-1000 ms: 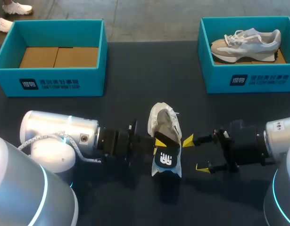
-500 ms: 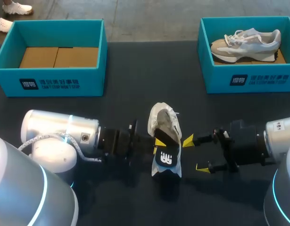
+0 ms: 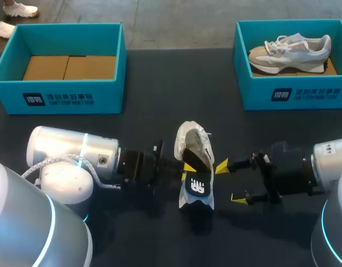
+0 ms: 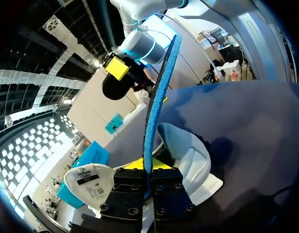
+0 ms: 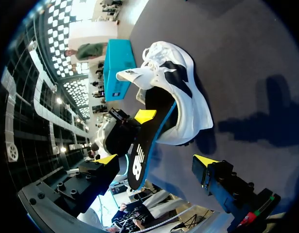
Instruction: Take the shoe out of the shoebox, open the shoe tongue, remove and reinsert the insole, then place the shoe into the shoebox
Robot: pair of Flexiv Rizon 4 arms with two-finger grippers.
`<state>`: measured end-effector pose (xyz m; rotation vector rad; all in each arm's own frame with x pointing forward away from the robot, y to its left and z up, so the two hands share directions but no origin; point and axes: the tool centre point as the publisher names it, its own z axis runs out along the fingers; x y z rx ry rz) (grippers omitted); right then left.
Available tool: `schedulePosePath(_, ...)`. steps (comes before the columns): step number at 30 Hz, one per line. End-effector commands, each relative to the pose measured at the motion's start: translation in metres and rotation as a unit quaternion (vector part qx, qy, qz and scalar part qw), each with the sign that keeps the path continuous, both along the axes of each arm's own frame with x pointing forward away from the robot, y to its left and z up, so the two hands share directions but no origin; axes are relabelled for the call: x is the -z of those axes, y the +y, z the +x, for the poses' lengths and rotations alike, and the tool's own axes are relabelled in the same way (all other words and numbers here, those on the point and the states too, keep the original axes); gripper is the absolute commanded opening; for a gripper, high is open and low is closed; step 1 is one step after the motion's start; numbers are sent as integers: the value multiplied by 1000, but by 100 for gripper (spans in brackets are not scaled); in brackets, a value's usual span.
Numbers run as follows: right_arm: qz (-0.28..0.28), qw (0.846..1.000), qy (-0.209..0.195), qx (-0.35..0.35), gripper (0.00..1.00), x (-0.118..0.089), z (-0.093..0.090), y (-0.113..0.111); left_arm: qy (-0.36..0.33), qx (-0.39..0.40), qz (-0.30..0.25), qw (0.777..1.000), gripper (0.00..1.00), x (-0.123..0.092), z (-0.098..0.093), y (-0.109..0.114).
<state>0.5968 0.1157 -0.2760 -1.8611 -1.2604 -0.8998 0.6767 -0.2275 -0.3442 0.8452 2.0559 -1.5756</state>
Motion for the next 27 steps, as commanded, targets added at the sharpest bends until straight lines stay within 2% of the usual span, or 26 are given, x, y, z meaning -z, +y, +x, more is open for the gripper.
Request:
schedulePosePath(1, -1, 1000, 0, 1, 100, -1, -2, 0, -1, 0, 10, 1000, 0, 2, 3, -3)
schedulePosePath(19, -1, 1000, 0, 1, 100, -1, -2, 0, 8, -10, 5, 1000, 0, 3, 4, 2)
schedulePosePath(21, -1, 1000, 0, 1, 100, -1, -2, 0, 10, -11, 3, 1000, 10, 3, 4, 4)
schedulePosePath(22, -1, 1000, 0, 1, 100, -1, -2, 0, 10, -11, 2, 1000, 12, 3, 3, 4)
schedulePosePath(24, -1, 1000, 0, 1, 100, -1, -2, 0, 11, -11, 0, 1000, 24, 2, 3, 5)
schedulePosePath(25, -1, 1000, 0, 1, 100, -1, -2, 0, 11, -11, -1, 1000, 33, 1, 3, 5)
schedulePosePath(27, -1, 1000, 0, 1, 100, -1, -2, 0, 9, -11, -5, 1000, 31, 0, 3, 5)
